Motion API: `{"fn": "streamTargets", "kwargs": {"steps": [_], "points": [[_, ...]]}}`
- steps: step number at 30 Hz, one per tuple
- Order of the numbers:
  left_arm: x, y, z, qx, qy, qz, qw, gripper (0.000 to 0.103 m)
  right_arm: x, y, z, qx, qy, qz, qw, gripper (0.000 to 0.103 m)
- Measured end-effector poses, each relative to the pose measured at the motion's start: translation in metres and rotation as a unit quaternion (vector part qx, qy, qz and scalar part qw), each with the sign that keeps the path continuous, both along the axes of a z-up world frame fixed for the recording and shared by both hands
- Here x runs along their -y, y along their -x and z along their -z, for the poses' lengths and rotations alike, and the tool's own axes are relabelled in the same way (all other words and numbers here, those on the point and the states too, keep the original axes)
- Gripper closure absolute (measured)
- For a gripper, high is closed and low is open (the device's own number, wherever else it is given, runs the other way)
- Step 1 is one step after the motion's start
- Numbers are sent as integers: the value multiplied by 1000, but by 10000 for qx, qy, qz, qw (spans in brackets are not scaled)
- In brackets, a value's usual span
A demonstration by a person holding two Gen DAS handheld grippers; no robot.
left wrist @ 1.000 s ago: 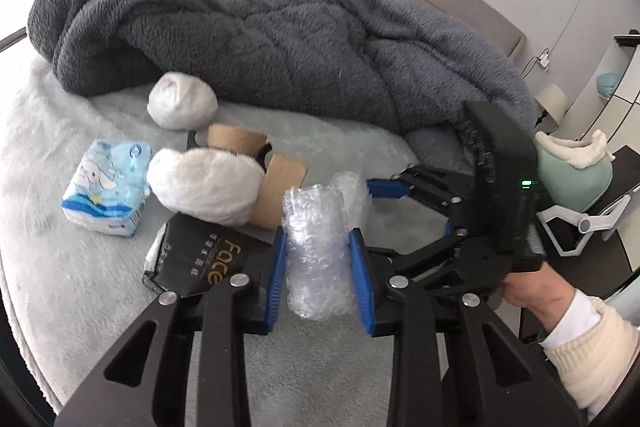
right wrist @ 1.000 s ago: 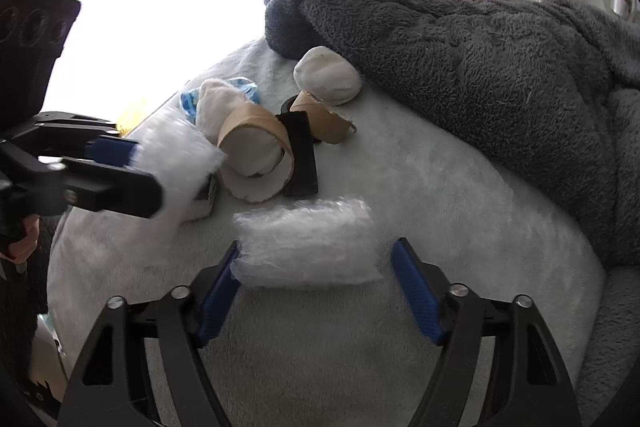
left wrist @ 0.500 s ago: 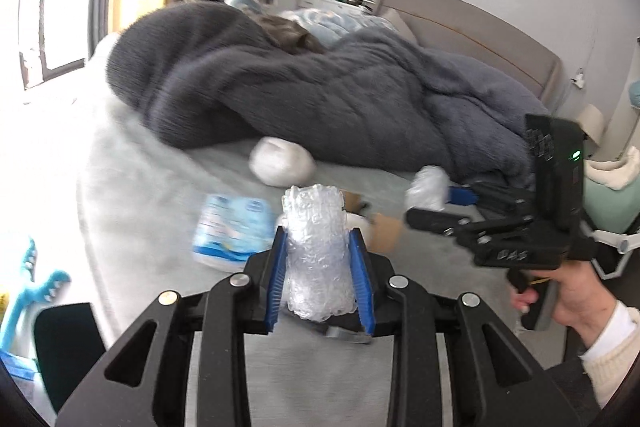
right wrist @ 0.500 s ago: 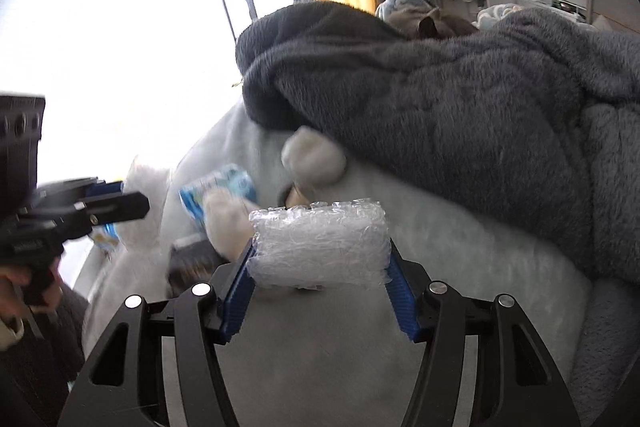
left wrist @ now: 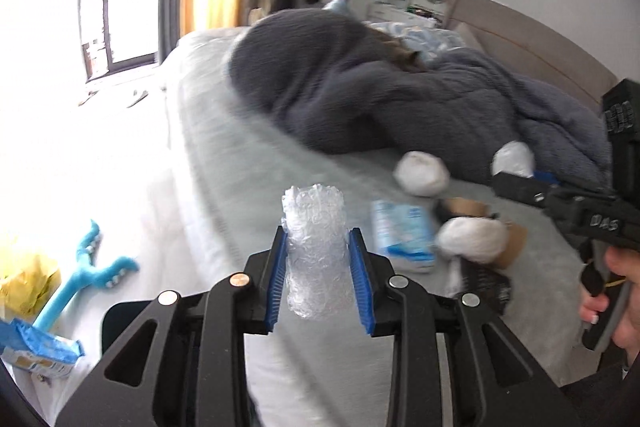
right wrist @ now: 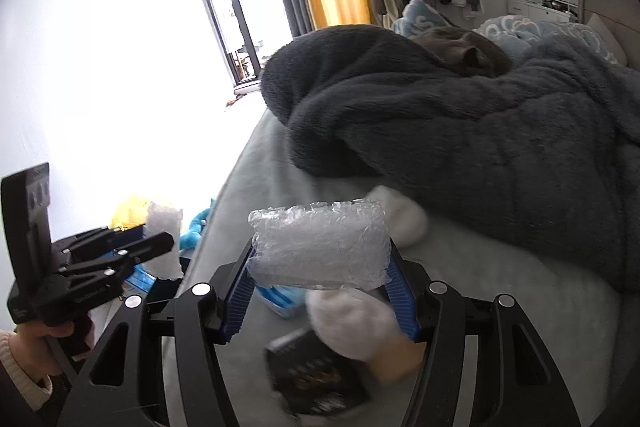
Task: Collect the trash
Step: 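Carry bubble-wrap rolls in both grippers over the teal trash bin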
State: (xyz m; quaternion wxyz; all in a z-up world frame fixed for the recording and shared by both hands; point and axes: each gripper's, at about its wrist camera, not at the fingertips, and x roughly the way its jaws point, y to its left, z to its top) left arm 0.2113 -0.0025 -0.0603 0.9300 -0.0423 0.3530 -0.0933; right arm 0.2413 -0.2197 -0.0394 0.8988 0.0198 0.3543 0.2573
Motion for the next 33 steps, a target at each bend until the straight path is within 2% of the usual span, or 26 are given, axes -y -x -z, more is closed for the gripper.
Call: {"fn": "streamTargets", "kwargs": {"steps": [8, 18, 28, 33], "points": [[-62, 1, 22, -485, -94, -555, 9972, 70, -67, -2, 1, -114, -55, -381, 9992, 42], [-131, 8, 61, -1320, -140, -1070, 9854, 70, -149, 4, 15, -304, 74, -905, 9954, 42], [-169, 15, 94, -1963, -45, -1267, 9723, 70, -210, 7, 35, -595, 103, -1264, 9901, 42], [-184, 21, 114, -2374, 200, -1232, 9634, 70, -237, 11, 48, -743, 184, -1371, 9876, 42]]}}
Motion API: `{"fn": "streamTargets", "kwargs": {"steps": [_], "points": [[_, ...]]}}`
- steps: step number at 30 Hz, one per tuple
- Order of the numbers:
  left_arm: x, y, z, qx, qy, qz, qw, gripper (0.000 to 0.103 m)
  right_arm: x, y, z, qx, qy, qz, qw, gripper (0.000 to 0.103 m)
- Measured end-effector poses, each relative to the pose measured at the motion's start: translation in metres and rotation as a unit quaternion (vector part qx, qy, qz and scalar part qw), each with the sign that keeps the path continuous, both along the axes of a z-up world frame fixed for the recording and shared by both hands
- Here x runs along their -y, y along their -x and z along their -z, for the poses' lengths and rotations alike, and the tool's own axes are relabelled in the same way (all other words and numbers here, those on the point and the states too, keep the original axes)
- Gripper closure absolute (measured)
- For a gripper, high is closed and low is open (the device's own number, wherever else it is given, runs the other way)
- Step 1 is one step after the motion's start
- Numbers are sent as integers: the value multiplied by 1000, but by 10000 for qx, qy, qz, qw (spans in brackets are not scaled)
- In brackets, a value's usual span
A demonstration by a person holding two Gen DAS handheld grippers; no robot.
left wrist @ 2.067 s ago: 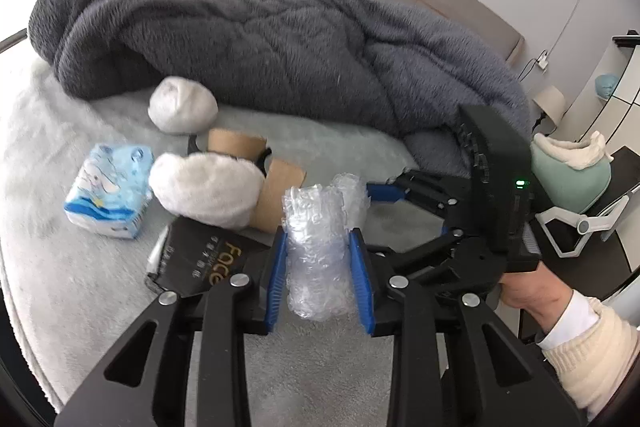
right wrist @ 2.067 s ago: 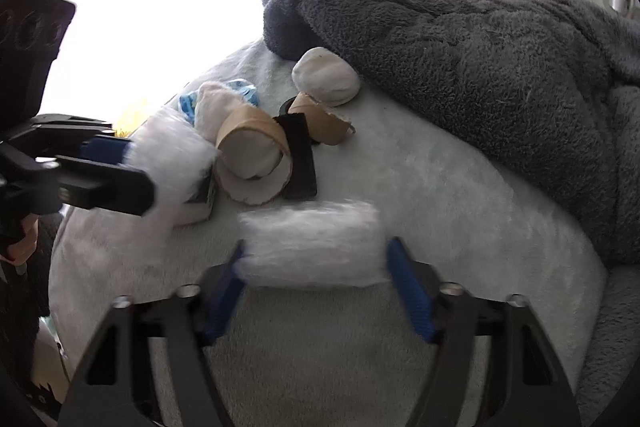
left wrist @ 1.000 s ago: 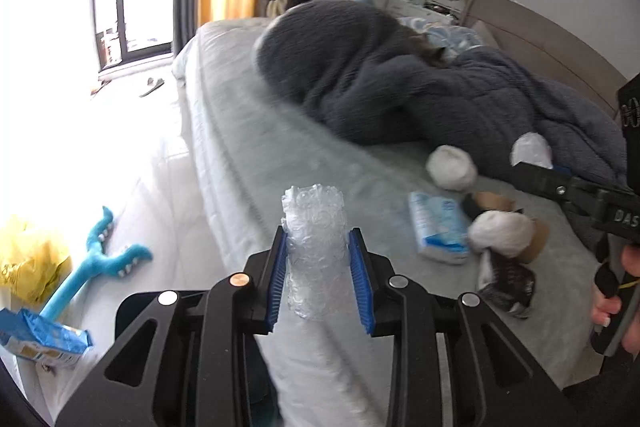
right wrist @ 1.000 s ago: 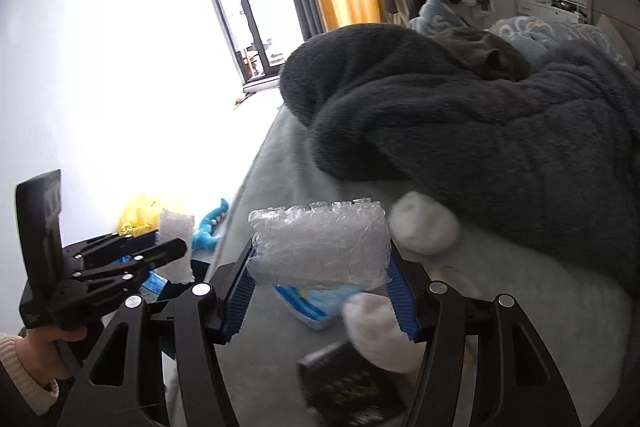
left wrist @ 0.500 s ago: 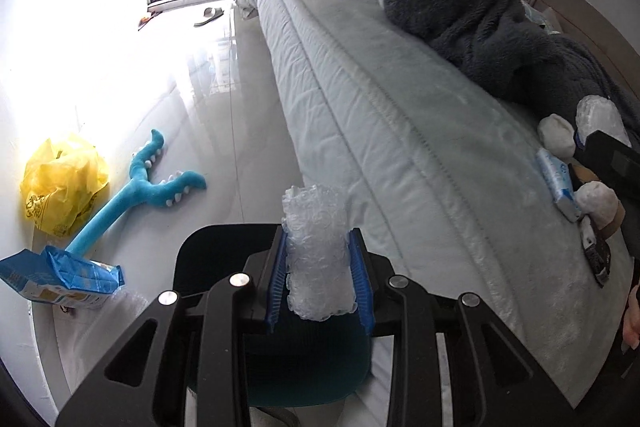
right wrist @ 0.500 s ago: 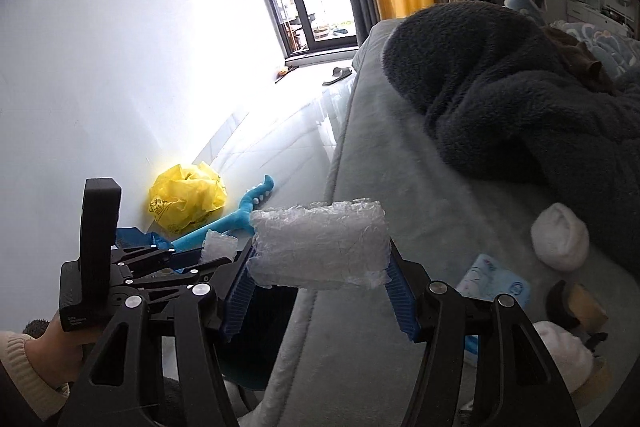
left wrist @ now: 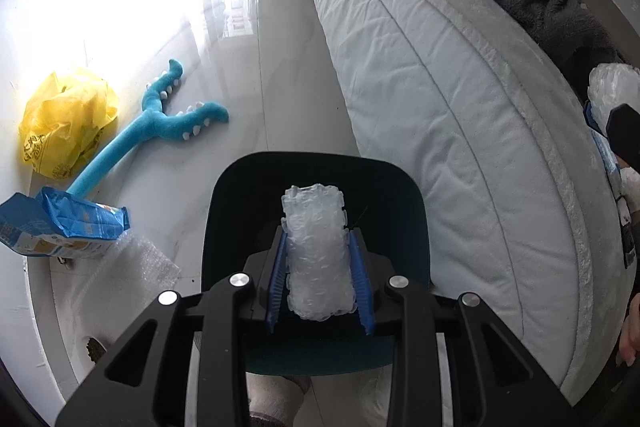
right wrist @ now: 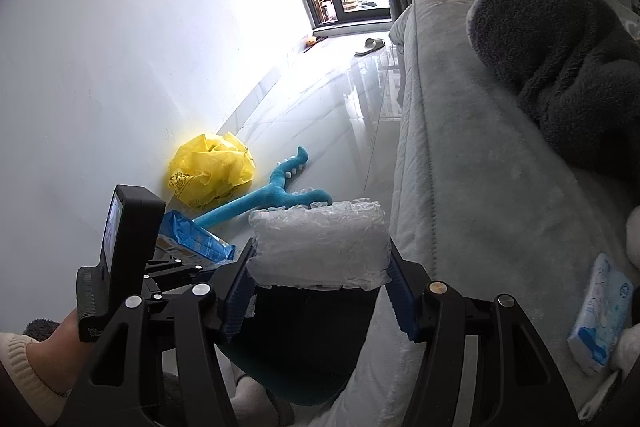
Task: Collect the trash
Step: 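Open both grippers to drop the bubble-wrap rolls into the bin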
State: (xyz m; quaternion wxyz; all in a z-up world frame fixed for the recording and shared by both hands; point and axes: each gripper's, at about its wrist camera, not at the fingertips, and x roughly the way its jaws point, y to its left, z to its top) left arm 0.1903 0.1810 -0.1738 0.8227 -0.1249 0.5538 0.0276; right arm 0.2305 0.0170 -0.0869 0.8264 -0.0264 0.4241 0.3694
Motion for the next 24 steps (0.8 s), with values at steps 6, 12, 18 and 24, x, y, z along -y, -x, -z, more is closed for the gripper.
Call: {"fn": "streamTargets", "kwargs": {"steps": [6, 12, 18, 24], "points": [[-14, 7, 22, -426, 377, -28, 9984, 69, -24, -1, 18, -275, 125, -54, 9995, 42], [-33, 16, 27, -493, 558, -159, 9971, 53, -47, -7, 44, -589, 253, -106, 9979, 42], [-54, 25, 12, -254, 454, -292, 9982, 42, -68, -6, 70, -789, 480, -178, 9956, 42], [-74, 34, -8, 80, 225, -464, 9986, 39, -83, -8, 100, -997, 748, -207, 9920, 42]]}}
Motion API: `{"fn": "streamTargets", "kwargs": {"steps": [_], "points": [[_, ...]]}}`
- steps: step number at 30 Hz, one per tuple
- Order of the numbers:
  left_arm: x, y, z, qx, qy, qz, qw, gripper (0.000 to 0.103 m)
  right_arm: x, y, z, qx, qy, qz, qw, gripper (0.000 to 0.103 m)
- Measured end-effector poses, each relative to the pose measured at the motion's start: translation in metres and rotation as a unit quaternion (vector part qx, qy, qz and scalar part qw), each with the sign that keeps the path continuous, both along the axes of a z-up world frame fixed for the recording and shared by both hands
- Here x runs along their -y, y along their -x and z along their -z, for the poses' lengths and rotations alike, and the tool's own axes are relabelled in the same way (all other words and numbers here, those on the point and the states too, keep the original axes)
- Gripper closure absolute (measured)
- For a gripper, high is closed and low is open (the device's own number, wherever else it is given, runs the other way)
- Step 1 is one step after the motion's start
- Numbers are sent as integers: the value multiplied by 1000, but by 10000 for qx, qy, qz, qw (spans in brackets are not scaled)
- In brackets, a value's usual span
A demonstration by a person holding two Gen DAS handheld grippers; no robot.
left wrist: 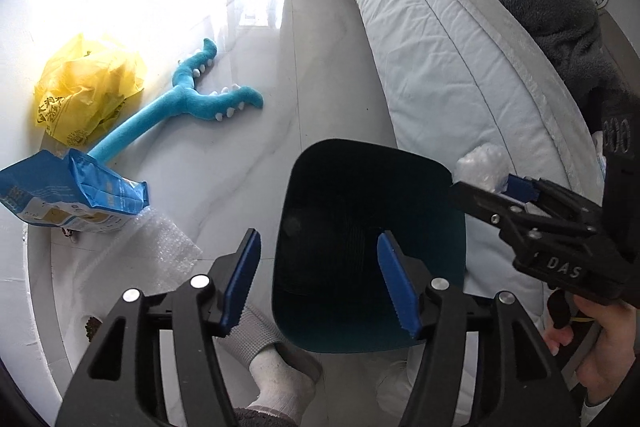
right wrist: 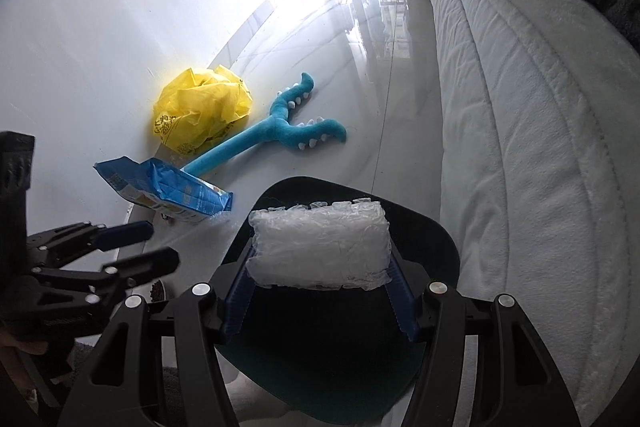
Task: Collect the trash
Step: 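Open both grippers to drop the bubble-wrap rolls into the bin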
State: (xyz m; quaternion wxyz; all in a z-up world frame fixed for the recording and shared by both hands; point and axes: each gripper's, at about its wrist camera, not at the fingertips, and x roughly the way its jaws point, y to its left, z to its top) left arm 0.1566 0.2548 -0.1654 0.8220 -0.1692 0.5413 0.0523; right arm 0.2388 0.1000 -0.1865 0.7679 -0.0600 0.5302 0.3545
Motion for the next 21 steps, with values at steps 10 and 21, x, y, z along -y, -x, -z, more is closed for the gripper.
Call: {"fn": "streamTargets", "kwargs": {"steps": [10, 21], "points": [[-15, 15, -40, 764, -299, -197, 9964, 35, -21, 5, 44, -203, 424, -142, 9988, 42], [-9, 31, -95, 1844, -745, -123, 9799, 35, -30, 9, 77, -307, 893, -280, 9951, 42]]}}
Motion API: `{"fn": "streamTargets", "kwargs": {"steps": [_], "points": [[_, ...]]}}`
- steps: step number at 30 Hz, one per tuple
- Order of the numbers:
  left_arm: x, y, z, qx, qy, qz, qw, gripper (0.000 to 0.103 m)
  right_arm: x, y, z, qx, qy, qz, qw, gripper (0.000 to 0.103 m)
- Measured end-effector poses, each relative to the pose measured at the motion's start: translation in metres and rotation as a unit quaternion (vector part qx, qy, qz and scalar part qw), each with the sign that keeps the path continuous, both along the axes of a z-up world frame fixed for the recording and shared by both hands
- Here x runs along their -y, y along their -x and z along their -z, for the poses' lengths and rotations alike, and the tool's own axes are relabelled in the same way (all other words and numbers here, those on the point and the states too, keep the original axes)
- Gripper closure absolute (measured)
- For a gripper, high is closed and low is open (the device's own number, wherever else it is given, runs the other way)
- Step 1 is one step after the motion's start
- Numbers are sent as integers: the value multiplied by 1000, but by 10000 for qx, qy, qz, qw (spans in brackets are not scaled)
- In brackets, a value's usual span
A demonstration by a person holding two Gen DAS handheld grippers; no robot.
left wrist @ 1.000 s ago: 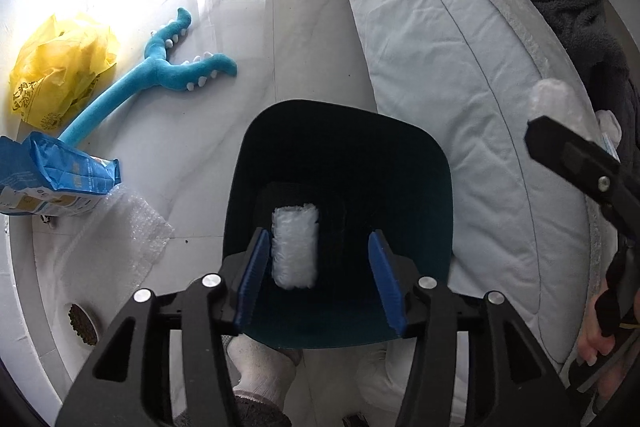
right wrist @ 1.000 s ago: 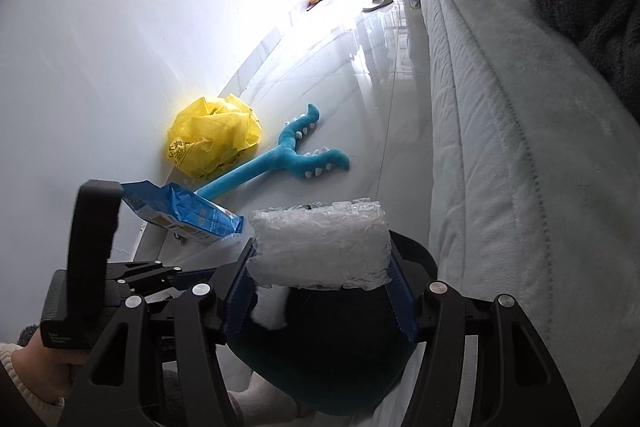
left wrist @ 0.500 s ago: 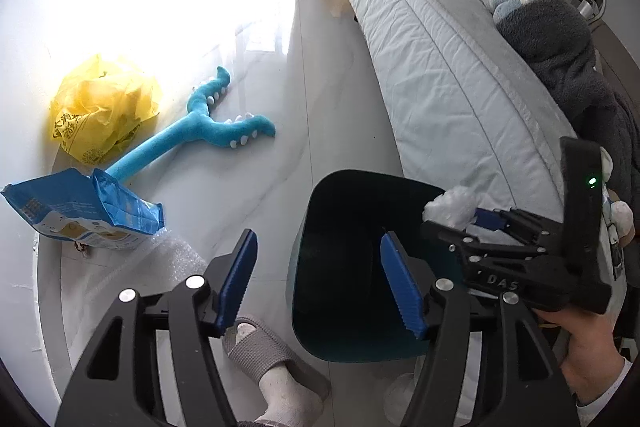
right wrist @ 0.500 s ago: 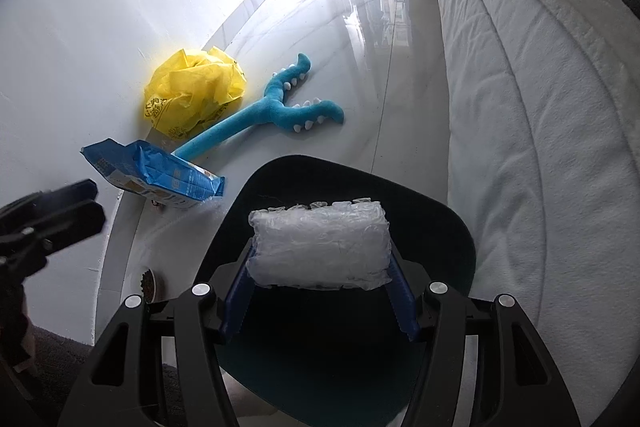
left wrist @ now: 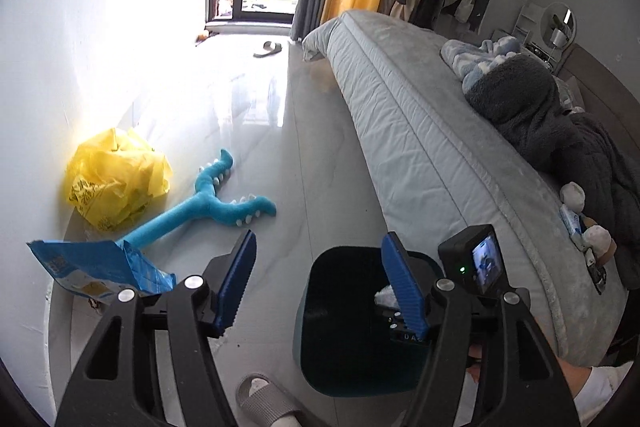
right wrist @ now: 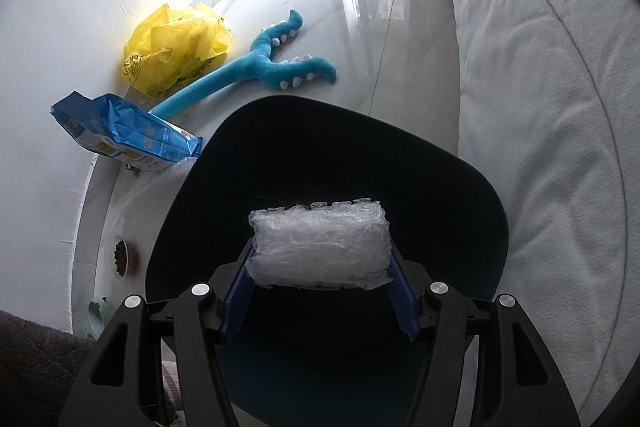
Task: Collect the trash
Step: 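Open both grippers to drop the bubble-wrap rolls into the bin, then move both tools back toward the remaining trash on the bed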
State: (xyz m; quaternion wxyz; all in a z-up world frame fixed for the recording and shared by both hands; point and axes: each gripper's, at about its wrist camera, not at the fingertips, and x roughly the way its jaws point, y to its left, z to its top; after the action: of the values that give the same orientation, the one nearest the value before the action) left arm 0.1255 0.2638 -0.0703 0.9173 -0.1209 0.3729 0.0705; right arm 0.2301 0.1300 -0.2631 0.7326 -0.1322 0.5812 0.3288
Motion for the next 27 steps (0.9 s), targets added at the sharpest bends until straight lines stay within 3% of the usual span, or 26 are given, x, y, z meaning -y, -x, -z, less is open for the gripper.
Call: {"fn": "streamTargets", "kwargs": {"steps": [2, 6, 8, 15, 27], "points": [[6, 3, -10, 202, -140, 67, 9997, 35, -1, 1, 5, -39, 96, -48, 9999, 41], [14, 9, -28, 602, -187, 100, 9980, 35, 1, 7, 5, -89, 196, -113, 9997, 27], [16, 11, -37, 778, -229, 64, 9967, 35, 0, 11, -3, -69, 144, -133, 9998, 26], [29, 15, -56, 1160, -246, 69, 9929, 31, 13, 26, -56, 232, -447, -239, 9984, 22], [73, 1, -72, 1445, -188, 295, 9889, 20, 58, 37, -134, 1018, -1092, -371, 9881, 21]]}}
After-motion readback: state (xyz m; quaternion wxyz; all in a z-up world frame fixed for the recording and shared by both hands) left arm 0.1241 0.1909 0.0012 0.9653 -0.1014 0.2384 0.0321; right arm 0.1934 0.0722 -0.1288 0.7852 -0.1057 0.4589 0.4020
